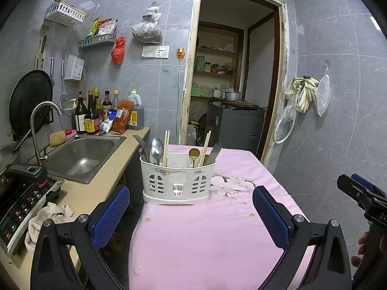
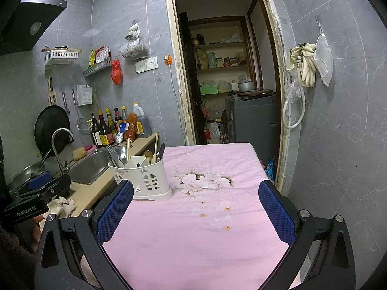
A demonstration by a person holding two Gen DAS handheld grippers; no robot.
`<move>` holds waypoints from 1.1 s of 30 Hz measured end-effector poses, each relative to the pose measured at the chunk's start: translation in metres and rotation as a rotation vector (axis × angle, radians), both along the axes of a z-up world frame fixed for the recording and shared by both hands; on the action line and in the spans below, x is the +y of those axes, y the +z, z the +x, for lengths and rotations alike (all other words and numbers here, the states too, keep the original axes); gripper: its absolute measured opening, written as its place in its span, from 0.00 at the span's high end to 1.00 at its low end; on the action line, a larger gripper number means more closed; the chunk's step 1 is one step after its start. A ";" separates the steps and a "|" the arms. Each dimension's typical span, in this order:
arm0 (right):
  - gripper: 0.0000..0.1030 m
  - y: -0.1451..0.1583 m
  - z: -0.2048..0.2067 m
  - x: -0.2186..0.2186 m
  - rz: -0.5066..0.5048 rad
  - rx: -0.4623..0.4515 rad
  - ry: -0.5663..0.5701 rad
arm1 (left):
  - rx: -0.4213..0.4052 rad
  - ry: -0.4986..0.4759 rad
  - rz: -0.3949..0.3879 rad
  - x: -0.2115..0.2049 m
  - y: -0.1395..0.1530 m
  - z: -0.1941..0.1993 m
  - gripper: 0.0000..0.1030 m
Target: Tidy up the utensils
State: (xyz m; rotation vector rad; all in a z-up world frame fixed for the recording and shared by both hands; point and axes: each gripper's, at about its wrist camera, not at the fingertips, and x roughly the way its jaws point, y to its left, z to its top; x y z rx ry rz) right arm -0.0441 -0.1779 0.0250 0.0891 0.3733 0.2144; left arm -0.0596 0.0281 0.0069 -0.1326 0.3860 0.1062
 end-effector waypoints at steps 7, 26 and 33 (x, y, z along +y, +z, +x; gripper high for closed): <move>0.01 0.000 0.002 0.001 0.001 0.002 0.000 | 0.000 -0.001 0.002 -0.001 0.000 0.000 0.01; 0.01 -0.002 0.003 0.001 -0.001 0.006 0.003 | 0.005 -0.001 0.005 0.003 0.002 0.002 0.01; 0.01 -0.003 0.003 0.003 -0.002 0.007 0.000 | 0.010 -0.008 0.006 0.009 0.000 0.004 0.01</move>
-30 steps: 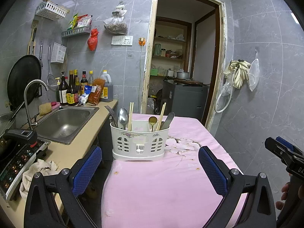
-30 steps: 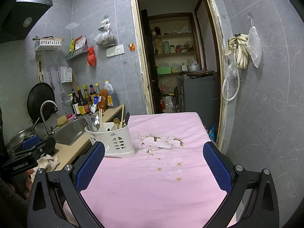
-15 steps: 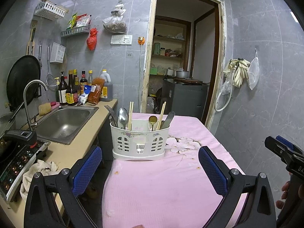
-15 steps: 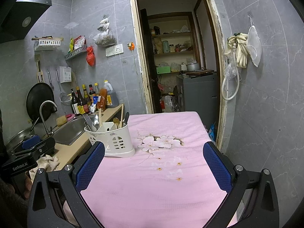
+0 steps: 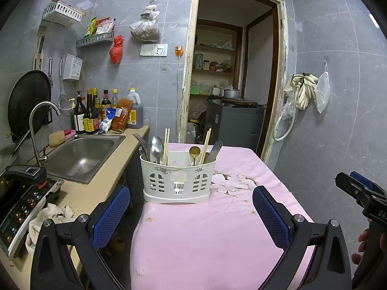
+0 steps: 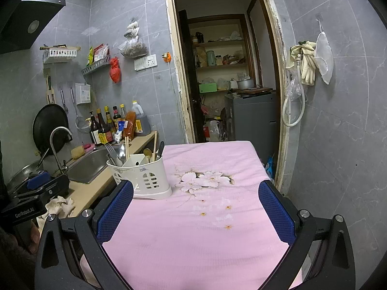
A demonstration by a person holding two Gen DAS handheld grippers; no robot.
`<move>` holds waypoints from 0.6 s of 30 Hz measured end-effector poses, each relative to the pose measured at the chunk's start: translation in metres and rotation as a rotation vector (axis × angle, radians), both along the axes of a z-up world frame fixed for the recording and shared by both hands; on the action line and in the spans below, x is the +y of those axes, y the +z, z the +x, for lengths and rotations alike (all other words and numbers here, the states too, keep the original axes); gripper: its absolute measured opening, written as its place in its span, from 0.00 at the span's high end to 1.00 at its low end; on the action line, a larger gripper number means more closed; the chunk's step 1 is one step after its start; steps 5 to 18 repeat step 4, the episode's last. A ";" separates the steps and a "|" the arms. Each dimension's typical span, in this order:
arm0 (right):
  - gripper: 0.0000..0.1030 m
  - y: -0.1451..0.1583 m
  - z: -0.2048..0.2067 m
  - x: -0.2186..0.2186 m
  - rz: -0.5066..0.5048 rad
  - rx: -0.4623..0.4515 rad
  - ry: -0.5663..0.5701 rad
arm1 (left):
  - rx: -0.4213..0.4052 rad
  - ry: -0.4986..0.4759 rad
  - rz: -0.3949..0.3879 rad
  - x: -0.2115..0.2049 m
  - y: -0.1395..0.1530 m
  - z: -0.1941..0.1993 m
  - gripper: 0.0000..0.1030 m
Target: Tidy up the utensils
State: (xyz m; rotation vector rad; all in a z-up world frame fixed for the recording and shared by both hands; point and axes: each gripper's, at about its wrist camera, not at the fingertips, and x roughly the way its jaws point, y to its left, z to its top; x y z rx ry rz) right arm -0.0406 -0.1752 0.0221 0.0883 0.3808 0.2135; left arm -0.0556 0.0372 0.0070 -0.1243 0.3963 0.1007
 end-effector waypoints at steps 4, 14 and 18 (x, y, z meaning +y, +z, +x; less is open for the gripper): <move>0.01 -0.002 0.000 0.001 -0.001 0.002 0.002 | 0.003 -0.001 0.003 0.000 -0.001 0.001 0.01; 0.01 -0.002 0.000 0.001 -0.001 0.002 0.002 | 0.003 -0.001 0.003 0.000 -0.001 0.001 0.01; 0.01 -0.002 0.000 0.001 -0.001 0.002 0.002 | 0.003 -0.001 0.003 0.000 -0.001 0.001 0.01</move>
